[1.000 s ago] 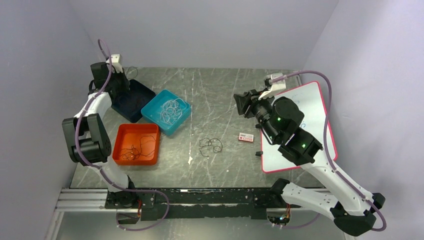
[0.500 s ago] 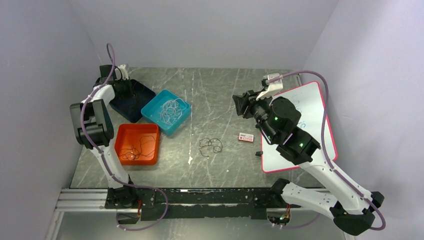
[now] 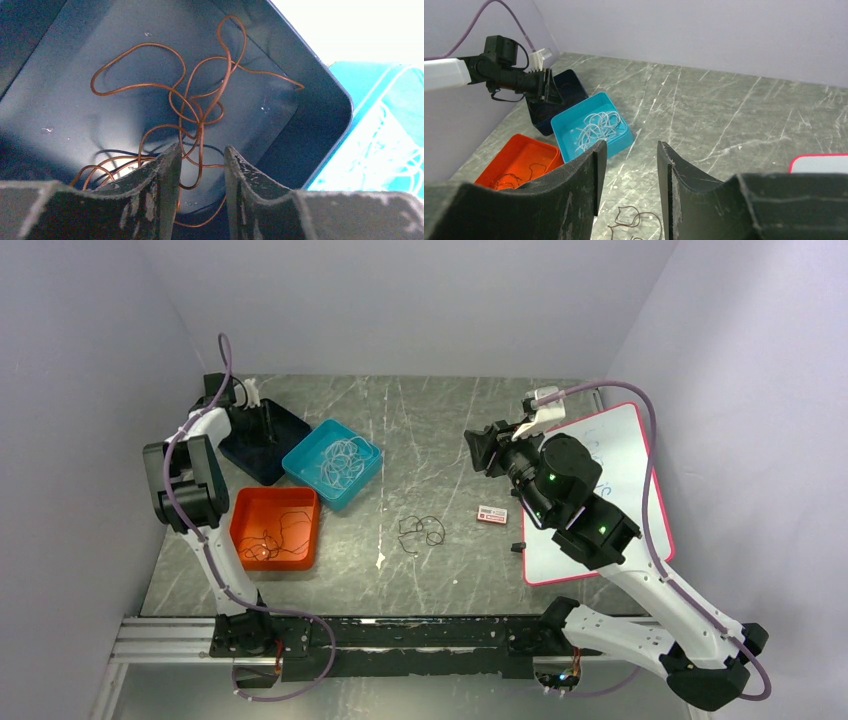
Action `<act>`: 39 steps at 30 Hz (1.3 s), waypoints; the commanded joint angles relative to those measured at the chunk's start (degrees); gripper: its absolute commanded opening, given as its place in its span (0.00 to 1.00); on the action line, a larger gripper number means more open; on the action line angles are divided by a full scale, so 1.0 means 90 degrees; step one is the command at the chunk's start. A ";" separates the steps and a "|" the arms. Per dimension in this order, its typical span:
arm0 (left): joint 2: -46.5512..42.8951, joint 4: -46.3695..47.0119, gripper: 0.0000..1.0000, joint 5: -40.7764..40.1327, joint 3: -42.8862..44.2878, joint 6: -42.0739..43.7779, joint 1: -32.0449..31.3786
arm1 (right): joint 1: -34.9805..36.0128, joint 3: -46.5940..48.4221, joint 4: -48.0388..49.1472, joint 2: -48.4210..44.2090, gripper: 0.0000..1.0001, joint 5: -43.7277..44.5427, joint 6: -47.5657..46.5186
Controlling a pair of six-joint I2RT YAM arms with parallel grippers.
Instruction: Untangle the cables
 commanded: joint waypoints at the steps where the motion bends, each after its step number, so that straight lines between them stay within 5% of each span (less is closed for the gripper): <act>1: -0.0442 -0.0012 0.44 -0.0090 0.0082 -0.0051 -0.0021 | -0.0020 -0.0051 0.0095 -0.0066 0.45 -0.0032 -0.0022; 8: -0.1120 -0.0134 0.57 -0.0578 0.0153 0.0006 -0.0070 | -0.0019 -0.0138 0.0124 -0.0067 0.45 -0.0057 0.0030; 14: -0.1491 -0.0336 0.86 -0.1000 0.0170 -0.0020 -0.0097 | -0.0024 -0.0185 0.0035 -0.0070 0.45 -0.0025 0.0126; 20: -0.2407 -0.0077 0.91 -0.0983 -0.0316 -0.0219 -0.0257 | -0.0026 -0.0068 -0.0389 0.0200 0.46 -0.0219 0.0246; 29: -0.4751 0.0854 0.89 -0.1094 -0.2565 -0.0710 -0.1848 | -0.0025 0.0069 -0.1501 0.1571 0.47 -0.1442 0.0623; 39: -0.6354 0.1307 0.87 -0.0868 -0.4290 -0.1633 -0.2240 | -0.0073 -0.0001 -0.1779 0.3386 0.47 -0.2473 0.0660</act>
